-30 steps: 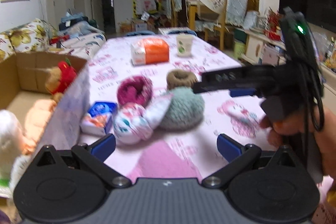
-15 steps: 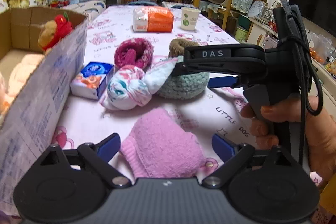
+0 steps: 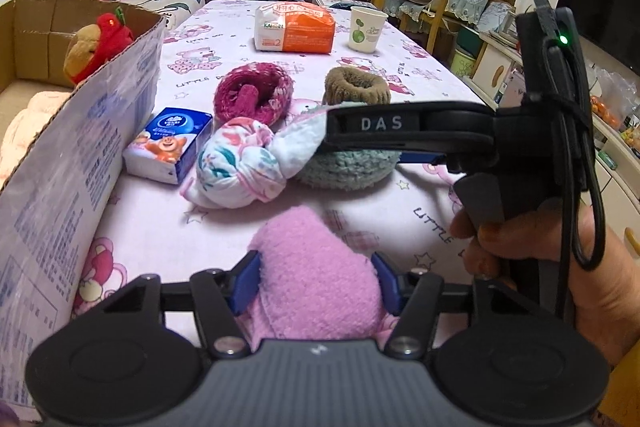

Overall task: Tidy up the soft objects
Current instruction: 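Close left tool on pink fleece plush while right tool closes on green ball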

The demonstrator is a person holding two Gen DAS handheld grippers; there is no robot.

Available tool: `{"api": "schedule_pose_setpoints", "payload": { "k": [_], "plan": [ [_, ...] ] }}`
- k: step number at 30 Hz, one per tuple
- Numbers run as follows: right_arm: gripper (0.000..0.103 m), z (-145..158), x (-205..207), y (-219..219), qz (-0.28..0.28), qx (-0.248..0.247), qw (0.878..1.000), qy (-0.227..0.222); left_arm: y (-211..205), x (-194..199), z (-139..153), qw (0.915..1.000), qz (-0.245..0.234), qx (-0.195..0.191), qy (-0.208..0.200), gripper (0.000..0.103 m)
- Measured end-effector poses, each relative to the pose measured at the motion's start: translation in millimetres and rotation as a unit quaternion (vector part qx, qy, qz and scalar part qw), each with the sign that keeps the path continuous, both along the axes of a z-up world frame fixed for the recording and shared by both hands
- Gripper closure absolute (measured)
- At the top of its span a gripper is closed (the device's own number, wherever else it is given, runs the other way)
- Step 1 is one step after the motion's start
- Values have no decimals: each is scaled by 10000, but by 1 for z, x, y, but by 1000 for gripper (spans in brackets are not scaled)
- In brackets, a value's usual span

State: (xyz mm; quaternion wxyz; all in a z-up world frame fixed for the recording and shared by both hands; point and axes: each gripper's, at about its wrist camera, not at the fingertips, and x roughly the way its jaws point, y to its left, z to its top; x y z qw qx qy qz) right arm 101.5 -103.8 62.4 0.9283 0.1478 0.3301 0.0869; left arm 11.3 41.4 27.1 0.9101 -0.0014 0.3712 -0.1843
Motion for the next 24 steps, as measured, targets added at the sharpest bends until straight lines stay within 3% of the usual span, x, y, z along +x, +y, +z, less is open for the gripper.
{"api": "schedule_pose_setpoints", "payload": {
  "k": [2,7,24],
  "plan": [
    [15,0,2,-2,4,119,9999,26,0,2,1,10000,42,-51,14,47],
    [20,1,-1,-7,-40,223,9997,38,-3,10,1,9999,91,-134,8,50],
    [22,3,-28,-33,-701,-91,9975,-77,-15,37,8,9982,243,-460,-294,52]
  ]
}}
